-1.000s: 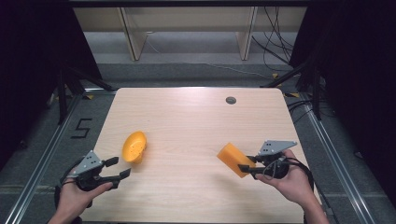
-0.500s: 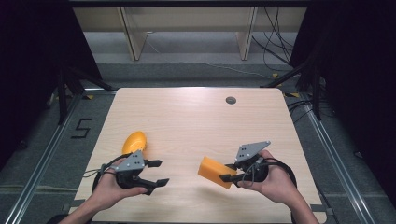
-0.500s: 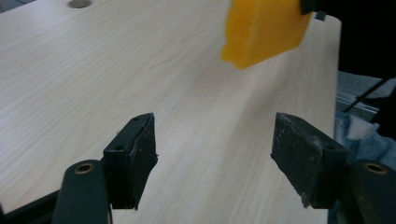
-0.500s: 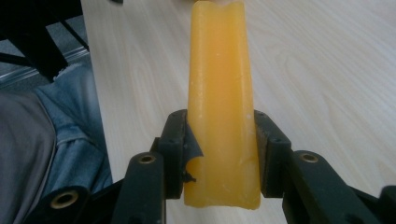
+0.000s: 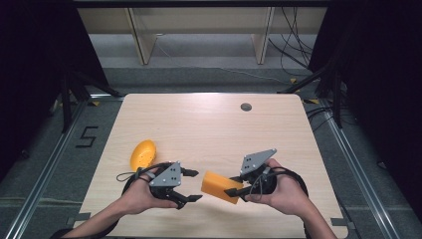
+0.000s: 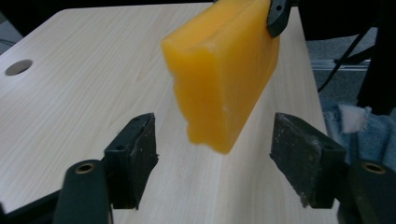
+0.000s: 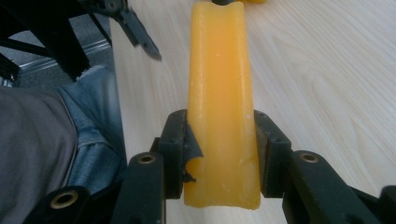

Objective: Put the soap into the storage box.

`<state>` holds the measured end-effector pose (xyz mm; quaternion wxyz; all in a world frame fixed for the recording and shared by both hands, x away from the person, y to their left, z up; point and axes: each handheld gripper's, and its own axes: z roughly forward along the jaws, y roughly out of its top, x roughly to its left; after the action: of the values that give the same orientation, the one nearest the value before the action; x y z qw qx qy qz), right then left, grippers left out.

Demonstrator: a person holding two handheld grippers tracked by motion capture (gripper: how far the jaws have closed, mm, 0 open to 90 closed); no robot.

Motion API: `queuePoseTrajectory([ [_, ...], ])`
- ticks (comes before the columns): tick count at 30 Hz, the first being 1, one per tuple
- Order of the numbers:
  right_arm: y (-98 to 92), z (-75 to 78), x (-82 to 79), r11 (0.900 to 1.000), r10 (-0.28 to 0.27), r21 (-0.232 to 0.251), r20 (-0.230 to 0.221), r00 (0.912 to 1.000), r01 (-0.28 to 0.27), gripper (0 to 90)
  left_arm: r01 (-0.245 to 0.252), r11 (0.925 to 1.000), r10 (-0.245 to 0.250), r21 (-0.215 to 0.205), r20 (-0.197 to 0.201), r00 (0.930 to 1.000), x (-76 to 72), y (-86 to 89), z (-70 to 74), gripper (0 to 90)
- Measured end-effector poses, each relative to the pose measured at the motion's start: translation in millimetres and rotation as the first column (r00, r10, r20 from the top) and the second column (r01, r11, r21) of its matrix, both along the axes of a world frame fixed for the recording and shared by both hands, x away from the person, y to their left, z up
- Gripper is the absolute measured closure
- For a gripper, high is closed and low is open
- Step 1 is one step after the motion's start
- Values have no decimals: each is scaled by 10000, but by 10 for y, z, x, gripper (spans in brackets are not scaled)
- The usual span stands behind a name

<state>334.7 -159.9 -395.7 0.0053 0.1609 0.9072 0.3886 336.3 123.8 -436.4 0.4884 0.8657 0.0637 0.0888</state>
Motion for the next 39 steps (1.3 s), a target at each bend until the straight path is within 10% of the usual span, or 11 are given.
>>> queuePoseTrajectory([
  [27,281,9,-29,9892,1417,-357,-179,9897,-1423,623,1913,9805,-1934,-441,-520,9797,18,-133,-93,512],
  [39,339,76,-31,9594,2735,-885,589,9601,-2679,618,1972,9797,-2001,-362,-1101,9736,-40,-115,-33,601],
])
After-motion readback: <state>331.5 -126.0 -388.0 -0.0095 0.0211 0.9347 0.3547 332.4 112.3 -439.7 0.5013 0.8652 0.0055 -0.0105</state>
